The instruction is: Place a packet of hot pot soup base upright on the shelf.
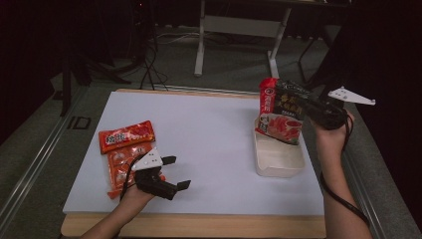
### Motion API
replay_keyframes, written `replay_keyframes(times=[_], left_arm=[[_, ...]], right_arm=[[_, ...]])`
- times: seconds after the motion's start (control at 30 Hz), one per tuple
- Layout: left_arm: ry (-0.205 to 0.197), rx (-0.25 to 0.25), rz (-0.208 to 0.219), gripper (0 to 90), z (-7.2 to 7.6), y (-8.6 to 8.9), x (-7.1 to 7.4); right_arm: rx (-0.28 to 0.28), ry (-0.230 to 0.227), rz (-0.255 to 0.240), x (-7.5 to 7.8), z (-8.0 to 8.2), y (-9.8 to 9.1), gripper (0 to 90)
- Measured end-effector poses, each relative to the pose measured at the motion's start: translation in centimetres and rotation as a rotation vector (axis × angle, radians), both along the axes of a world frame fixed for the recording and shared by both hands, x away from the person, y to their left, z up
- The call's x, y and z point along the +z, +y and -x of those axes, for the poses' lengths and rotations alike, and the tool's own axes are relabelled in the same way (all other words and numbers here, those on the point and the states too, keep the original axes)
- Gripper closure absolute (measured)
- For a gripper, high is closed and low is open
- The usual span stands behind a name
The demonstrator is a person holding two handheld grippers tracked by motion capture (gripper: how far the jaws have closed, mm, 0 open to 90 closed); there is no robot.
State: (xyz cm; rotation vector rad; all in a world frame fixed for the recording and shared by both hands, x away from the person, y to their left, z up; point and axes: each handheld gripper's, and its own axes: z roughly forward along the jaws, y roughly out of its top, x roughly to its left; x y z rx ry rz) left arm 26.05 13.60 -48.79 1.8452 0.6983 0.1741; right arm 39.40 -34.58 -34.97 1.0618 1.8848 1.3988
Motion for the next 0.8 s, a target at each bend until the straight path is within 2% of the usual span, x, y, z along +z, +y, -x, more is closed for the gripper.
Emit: replay_keyframes(times=[0.27,0.37,0.57,0.73,0.8], left_arm=[[0.015,0.02,0.013,1.7,0.3,0.6,-0.6],[0.028,0.023,0.017,1.7,0.3,0.6,-0.9],[0.023,0.02,0.011,1.7,0.2,0.6,-1.0],[0.029,0.024,0.012,1.7,0.1,0.6,-1.1],[0.029,0.023,0.012,1.8,0.1,0.6,-1.2]], right_arm=[[-0.002,0.007,0.002,-1.3,-0.8,-0.5,78.5],[0.003,0.006,0.017,-2.0,-1.2,-0.5,78.4],[0.011,0.012,0.06,-2.8,-1.9,-0.1,78.3],[0.013,0.018,0.058,-3.3,-2.0,-0.1,78.1],[0.031,0.025,0.033,-3.8,-2.1,-0.3,77.8]])
